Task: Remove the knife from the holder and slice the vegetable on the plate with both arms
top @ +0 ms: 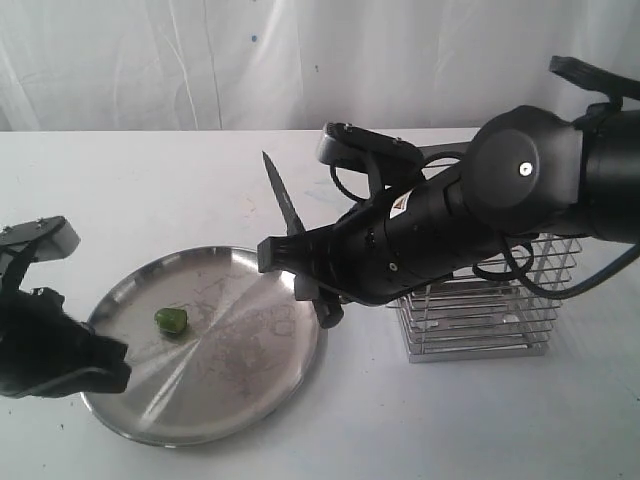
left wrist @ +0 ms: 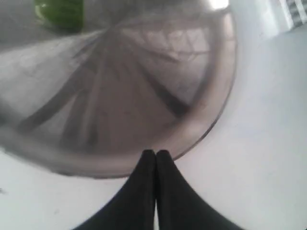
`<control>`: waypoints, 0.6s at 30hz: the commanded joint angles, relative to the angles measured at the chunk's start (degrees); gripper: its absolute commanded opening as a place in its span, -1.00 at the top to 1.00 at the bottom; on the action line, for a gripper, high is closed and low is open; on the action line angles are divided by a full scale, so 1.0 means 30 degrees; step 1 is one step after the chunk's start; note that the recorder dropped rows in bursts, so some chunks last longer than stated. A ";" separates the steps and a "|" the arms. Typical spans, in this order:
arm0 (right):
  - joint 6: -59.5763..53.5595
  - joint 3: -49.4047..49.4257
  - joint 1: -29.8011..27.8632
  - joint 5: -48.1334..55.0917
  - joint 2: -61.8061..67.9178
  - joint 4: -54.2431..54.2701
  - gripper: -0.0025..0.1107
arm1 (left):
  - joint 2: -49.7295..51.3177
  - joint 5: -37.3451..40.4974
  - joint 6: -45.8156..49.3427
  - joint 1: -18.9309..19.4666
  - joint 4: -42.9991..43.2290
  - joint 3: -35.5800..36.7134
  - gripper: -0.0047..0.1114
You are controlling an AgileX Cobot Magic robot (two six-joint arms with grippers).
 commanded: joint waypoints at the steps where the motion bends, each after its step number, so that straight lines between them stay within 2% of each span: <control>1: -0.0168 -0.0061 -0.0051 -0.0133 -0.0222 -0.0460 0.96 | 0.0022 0.3465 0.7650 0.0022 0.3869 -0.1765 0.92; 2: -0.0168 -0.0061 -0.0051 -0.0133 -0.0222 -0.0460 0.96 | 0.0022 0.3449 1.2258 0.0022 0.3869 -0.2120 0.92; 4: -0.0168 -0.0061 -0.0051 -0.0133 -0.0222 -0.0460 0.96 | 0.0076 0.2389 1.7578 0.0022 0.3786 -0.2251 0.92; 7: 0.0364 -0.0061 -0.0085 -0.0498 -0.0222 -0.0453 0.96 | 0.0725 0.0735 2.1836 0.0022 0.3747 -0.2251 0.87; 9: 0.1000 -0.0061 -0.0121 -0.0934 -0.0222 -0.0453 0.96 | 0.1337 -0.0257 2.2168 0.0022 0.3747 -0.2251 0.77; 13: 0.1260 -0.0061 -0.0311 -0.1494 -0.0222 -0.0453 0.96 | 0.3182 -0.2965 2.2204 0.0022 0.3658 -0.2251 0.40; 16: 0.1260 -0.0061 -0.0712 -0.1045 -0.0222 -0.0453 0.96 | 0.3898 -0.4794 2.2204 0.0022 0.2216 -0.2251 0.14; 18: 0.1260 -0.0061 -0.0825 -0.0853 -0.0222 -0.0453 0.96 | 0.4336 -0.5581 2.2577 0.0022 0.1689 -0.2265 0.03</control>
